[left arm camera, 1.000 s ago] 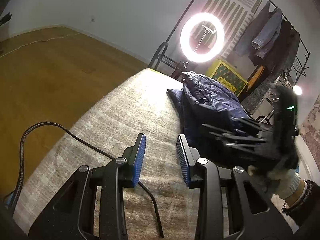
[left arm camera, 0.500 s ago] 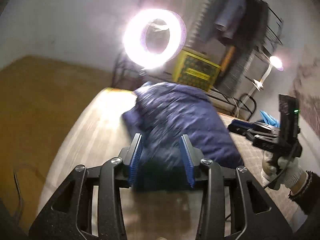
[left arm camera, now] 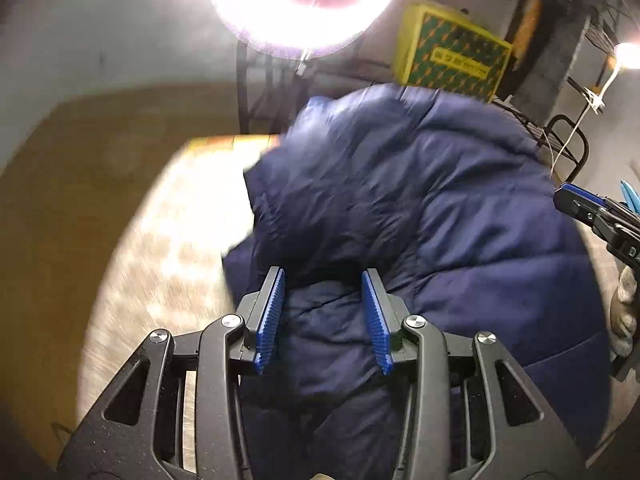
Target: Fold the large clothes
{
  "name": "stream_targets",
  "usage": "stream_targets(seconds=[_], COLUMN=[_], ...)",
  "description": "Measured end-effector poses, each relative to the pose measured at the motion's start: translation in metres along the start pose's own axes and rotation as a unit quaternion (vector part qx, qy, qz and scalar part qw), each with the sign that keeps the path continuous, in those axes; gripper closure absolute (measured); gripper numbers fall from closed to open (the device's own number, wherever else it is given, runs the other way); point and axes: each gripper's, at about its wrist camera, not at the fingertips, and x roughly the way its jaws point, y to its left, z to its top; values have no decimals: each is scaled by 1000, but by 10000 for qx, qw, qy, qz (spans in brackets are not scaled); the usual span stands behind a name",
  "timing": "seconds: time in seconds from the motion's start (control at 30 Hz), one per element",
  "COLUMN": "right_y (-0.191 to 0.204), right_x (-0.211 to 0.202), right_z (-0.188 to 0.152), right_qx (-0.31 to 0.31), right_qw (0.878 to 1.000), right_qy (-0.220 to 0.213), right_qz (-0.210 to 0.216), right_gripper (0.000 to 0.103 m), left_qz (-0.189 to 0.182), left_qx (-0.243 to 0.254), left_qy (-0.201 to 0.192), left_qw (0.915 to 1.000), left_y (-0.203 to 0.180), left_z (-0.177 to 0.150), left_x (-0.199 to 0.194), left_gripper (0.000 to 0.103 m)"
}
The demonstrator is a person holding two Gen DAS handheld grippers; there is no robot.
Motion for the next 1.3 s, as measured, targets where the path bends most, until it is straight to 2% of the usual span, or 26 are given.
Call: stream_targets(seconds=[0.03,0.1,0.17,0.3,0.33,0.37,0.4,0.43,0.47,0.5,0.53,0.67,0.77,0.83,0.93,0.97,1.03,1.17,1.3], right_y=[0,2,2,9,8,3,-4,-10,-20,-31,-40,-78,-95,-97,-79,-70,-45,6,28], right_x=[13,25,34,35,28,16,4,-3,-17,-28,-37,-53,-52,-52,-57,-58,-54,-44,-43], right_z=[-7,-19,-27,-21,-20,-20,-20,-21,-23,-27,-31,-50,-62,-65,-58,-56,-53,-71,-93], right_qx=[-79,-248,-242,-474,-488,-434,-283,-148,101,339,554,1352,1710,1799,1343,1106,536,-554,-1083], right_qw=[9998,9992,9989,9962,9962,9972,9985,9993,9998,9992,9979,9883,9818,9809,9893,9924,9974,9978,9933], right_qy=[154,297,389,682,676,567,420,320,160,51,-1,68,154,154,-37,-50,-5,278,393], right_qz=[-84,-141,-89,-273,-258,-221,-195,-139,-2,181,339,699,813,723,565,529,492,251,-17], right_gripper=[64,64,64,64,63,54,47,33,23,20,19,16,15,15,19,24,28,28,30], left_qz=[-48,-118,-38,-108,-203,-383,-533,-681,-827,-996,-1142,-1837,-1805,-1671,-1436,-1316,-1059,-1117,-1197], left_qx=[-149,-266,-170,-120,-156,-291,-410,-515,-641,-784,-889,-1317,-1390,-1504,-1480,-1364,-1150,-1274,-1265], left_qy=[-105,-228,-310,-152,-154,-255,-373,-478,-548,-557,-531,33,262,166,-63,8,192,189,261], left_qw=[9998,9993,9994,9998,9996,9985,9970,9952,9930,9904,9880,9741,9733,9743,9785,9819,9875,9854,9844], left_y=[7,12,11,14,18,27,36,44,55,65,73,98,100,99,92,86,75,76,78], left_z=[-9,-22,-32,-29,-27,-25,-25,-23,-22,-21,-20,-15,-13,-16,-16,-16,-20,-25,-25], left_x=[2,1,-2,-12,-15,-26,-34,-42,-47,-50,-51,-35,-18,-16,-17,-13,-4,2,0], left_gripper=[52,52,52,52,52,52,51,43,37,27,25,25,25,25,25,25,25,24,24])
